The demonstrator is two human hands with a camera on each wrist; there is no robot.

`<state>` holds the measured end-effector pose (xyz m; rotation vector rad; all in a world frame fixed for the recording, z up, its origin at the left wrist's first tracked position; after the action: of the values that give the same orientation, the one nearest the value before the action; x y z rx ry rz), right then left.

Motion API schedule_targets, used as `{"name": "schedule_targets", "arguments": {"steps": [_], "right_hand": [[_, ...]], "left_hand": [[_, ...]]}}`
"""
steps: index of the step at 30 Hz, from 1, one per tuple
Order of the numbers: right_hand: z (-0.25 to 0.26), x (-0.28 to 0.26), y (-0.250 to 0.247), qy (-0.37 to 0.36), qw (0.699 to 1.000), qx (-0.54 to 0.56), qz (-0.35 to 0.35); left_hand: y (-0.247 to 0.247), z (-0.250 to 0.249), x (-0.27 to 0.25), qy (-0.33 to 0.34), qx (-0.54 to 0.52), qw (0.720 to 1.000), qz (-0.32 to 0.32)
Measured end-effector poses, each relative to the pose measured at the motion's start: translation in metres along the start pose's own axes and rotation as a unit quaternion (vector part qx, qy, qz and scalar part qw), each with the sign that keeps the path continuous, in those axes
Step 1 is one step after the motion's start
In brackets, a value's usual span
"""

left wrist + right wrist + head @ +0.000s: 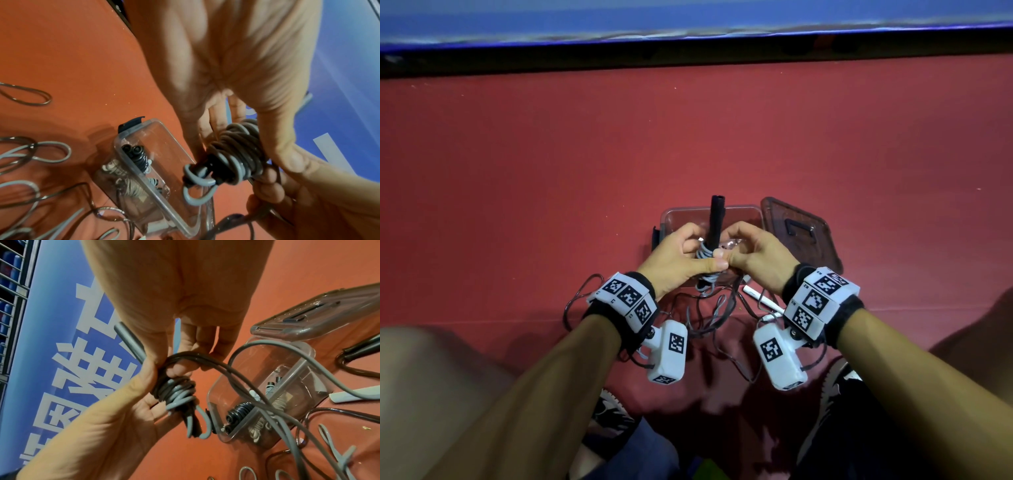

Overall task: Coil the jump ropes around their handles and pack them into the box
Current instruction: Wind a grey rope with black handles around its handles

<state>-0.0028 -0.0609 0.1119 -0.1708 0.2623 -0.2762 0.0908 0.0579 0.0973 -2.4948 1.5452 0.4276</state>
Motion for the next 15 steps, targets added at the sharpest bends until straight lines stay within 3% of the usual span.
{"name": "schedule_targets", "arguments": {"steps": [7, 11, 15], "right_hand": [[0.004, 0.003, 0.002, -0.020, 0.998, 0.019, 0.064], [0.002, 0.006, 0.000, -0.003, 0.998, 0.040, 0.051], [0.004, 0.003, -0.008, 0.015, 0.999, -0.037, 0.006]], "left_hand": [[-0.013, -0.009, 0.000, 0.011, 0.014, 0.999, -0.032], [-0.014, -0.010, 0.002, 0.010, -0.005, 1.000, -0.023], [-0.010, -0.007, 0.001, -0.022, -0.042, 0.999, -0.008]]}}
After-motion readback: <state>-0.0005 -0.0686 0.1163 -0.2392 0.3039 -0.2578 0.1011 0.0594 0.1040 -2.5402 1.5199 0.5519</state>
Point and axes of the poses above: each hand's wrist, its own x-axis towards the middle knuckle, its own y-axis out of the palm, z = x × y, the point moved 6 cm from there along x, towards the middle knuckle, and after that the axes turned 6 degrees about z, right-handed, at the moved point
